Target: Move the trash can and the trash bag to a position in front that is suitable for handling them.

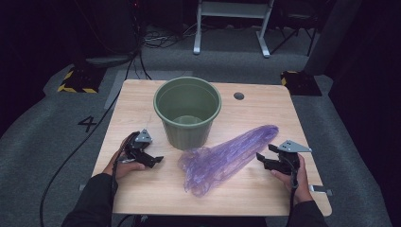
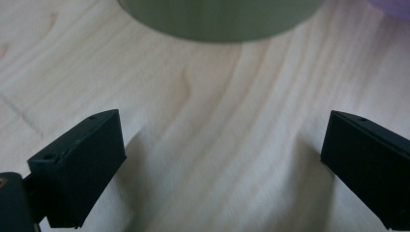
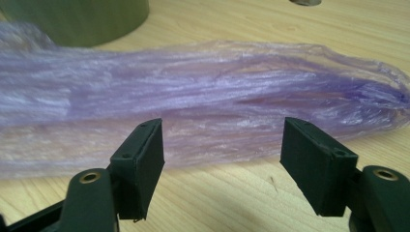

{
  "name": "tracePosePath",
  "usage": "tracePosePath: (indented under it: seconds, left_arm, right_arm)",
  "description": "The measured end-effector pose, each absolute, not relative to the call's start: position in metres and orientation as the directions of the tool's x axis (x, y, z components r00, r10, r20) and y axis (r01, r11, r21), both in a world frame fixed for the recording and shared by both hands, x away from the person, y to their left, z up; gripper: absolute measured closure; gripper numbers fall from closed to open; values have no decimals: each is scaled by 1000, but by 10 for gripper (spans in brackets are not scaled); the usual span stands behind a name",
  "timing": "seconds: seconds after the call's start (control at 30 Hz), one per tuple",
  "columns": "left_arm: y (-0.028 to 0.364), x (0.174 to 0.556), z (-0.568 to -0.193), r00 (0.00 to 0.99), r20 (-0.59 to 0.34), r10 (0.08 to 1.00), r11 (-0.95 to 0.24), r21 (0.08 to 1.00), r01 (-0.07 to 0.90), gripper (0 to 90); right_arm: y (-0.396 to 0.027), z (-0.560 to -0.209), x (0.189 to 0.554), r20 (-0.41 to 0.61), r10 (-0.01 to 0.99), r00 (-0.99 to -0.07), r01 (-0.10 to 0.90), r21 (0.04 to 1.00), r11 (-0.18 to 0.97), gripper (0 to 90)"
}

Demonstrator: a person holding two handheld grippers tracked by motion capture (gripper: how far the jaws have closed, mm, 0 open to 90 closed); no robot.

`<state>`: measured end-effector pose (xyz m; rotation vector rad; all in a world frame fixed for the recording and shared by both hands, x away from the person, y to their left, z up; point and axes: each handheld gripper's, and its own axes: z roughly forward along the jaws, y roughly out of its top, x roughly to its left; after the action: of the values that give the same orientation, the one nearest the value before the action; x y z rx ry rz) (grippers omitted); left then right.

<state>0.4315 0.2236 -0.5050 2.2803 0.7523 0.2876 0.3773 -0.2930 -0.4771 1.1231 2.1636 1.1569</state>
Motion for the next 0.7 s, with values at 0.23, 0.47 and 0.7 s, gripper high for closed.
tracePosePath:
  seconds: [0.23, 0.47, 0.7]
  left_arm:
    - [200, 451, -505, 853, -5, 522, -617, 688, 382, 20]
    - [180, 457, -505, 899, -4, 438, -646, 694, 318, 29]
    - [153, 462, -504, 917, -6, 399, -662, 690, 292, 31]
  right_arm:
    - [-299, -478, 377, -13, 819, -574, 454, 827, 331, 306]
    - [-307, -477, 377, -10, 833, -554, 462, 828, 317, 303]
    - [-304, -476, 375, -25, 822, -568, 452, 825, 338, 302]
